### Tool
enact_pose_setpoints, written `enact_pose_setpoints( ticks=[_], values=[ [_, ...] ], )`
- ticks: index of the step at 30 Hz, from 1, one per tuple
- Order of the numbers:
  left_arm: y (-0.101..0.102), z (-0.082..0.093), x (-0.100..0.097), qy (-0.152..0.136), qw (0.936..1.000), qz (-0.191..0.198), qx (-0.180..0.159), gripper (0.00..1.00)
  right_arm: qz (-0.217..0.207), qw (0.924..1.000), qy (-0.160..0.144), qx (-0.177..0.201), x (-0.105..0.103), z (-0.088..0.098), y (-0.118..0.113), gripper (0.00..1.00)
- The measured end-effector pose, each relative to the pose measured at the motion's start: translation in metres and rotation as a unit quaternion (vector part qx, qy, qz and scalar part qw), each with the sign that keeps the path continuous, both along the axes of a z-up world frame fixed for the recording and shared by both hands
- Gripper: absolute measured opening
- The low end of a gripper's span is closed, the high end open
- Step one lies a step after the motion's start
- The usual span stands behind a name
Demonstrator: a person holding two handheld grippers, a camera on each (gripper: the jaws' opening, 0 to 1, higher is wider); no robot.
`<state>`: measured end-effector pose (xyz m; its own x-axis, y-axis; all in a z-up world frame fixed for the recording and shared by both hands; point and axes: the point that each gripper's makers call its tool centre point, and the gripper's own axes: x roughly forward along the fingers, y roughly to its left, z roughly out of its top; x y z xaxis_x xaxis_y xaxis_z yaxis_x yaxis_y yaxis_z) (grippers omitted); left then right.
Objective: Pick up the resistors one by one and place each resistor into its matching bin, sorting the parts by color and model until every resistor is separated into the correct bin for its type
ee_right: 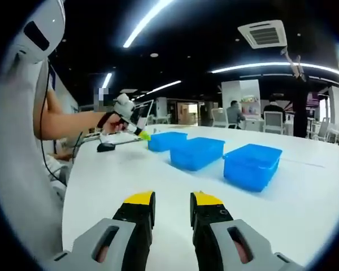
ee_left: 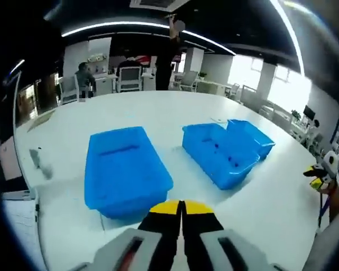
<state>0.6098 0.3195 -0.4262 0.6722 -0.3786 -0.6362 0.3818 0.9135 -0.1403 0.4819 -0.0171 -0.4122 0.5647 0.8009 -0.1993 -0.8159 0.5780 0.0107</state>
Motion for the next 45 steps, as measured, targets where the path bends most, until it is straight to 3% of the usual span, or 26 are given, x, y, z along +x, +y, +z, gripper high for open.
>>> enact_pose_setpoints(
  ticks=[4,6,13,23,27,30,35,38,41,43,45],
  values=[
    [-0.006,-0.022,-0.014,0.041,0.9974,-0.038,0.046,0.11,-0.001,1.0000,-0.003,-0.003,-0.003,0.002,0.001,0.27],
    [-0.010,-0.037,-0.023,0.059,0.9920,-0.063,0.092,0.12,-0.006,1.0000,-0.001,-0.003,-0.003,0.001,0.000,0.27],
    [-0.019,-0.058,-0.023,0.083,0.9839,-0.080,0.137,0.12,-0.006,1.0000,-0.001,-0.007,-0.003,0.000,0.001,0.27],
    [-0.034,-0.058,-0.028,0.090,0.9841,-0.091,0.123,0.05,-0.018,0.9998,0.001,-0.009,0.000,-0.003,-0.012,0.27],
    [-0.030,-0.059,-0.025,0.090,0.9837,-0.097,0.122,0.04,-0.021,0.9997,0.005,-0.009,0.001,-0.006,-0.014,0.27],
    [-0.033,-0.059,-0.027,0.101,0.9873,-0.092,0.080,0.04,-0.022,0.9997,0.004,-0.007,0.001,-0.005,-0.014,0.27],
    [-0.039,-0.035,-0.023,0.062,0.9931,-0.098,0.016,0.04,-0.025,0.9997,0.002,-0.006,0.002,-0.003,-0.015,0.27],
    [-0.037,0.002,-0.008,0.003,0.9950,-0.088,-0.046,0.04,-0.023,0.9997,0.001,-0.008,0.002,-0.003,-0.014,0.27],
    [-0.015,0.032,0.014,-0.061,0.9956,-0.051,-0.049,0.04,-0.021,0.9997,-0.001,-0.010,0.001,0.000,-0.011,0.27],
    [0.003,0.041,0.028,-0.084,0.9959,-0.018,-0.028,0.04,-0.021,0.9997,-0.002,-0.011,0.000,0.001,-0.009,0.27],
    [0.012,0.041,0.036,-0.088,0.9959,-0.009,-0.023,0.04,-0.022,0.9997,-0.004,-0.014,0.000,0.002,-0.007,0.27]
  ],
)
